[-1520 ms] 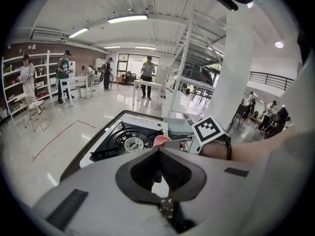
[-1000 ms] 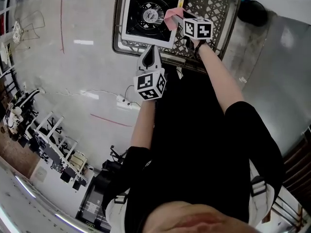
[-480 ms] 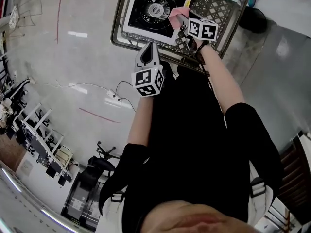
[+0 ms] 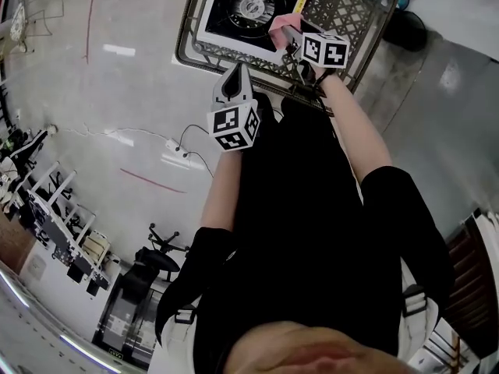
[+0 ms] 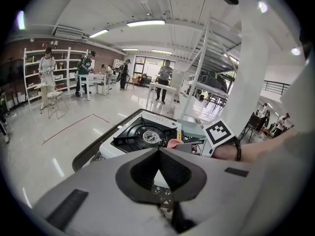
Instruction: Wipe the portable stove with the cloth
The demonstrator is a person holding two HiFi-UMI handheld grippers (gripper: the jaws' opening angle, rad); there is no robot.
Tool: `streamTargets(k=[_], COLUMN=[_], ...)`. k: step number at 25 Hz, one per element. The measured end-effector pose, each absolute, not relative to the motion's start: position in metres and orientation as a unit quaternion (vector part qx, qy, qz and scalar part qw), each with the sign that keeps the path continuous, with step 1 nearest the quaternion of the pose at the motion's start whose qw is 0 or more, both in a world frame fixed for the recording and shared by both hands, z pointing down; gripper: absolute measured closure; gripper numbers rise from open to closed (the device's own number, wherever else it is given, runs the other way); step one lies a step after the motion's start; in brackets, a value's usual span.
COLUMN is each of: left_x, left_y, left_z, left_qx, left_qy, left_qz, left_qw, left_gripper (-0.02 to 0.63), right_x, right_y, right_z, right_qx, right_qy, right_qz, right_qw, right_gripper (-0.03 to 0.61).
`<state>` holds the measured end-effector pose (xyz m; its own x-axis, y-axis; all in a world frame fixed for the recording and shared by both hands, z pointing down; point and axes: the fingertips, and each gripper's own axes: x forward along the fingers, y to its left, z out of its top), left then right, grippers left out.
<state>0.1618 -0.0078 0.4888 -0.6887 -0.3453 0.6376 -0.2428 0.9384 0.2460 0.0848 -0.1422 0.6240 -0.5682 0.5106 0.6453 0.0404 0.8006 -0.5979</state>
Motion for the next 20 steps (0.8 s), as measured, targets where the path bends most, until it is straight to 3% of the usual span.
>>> streamTargets(k=[10, 20], left_x=[0.175, 0.184], left_y=[-0.002, 0.003], left_z=[0.489, 0.492], left_qx=[0.154, 0.146], left_qy=[-0.917, -0.918], left_qz=[-0.073, -0.074], left_qw=[0.361, 0.362], left_gripper=[0.614, 0.614], right_x=[0.108, 0.146], right_y=[-0.126, -0.107], right_z=[0.618, 0.617], right_qx=[-0.215, -0.295], right_qy=[-0.834, -0.848], right_qz=[0.267, 0.127], right_qw=[0.433, 0.421], right_gripper=[0.365, 0.367])
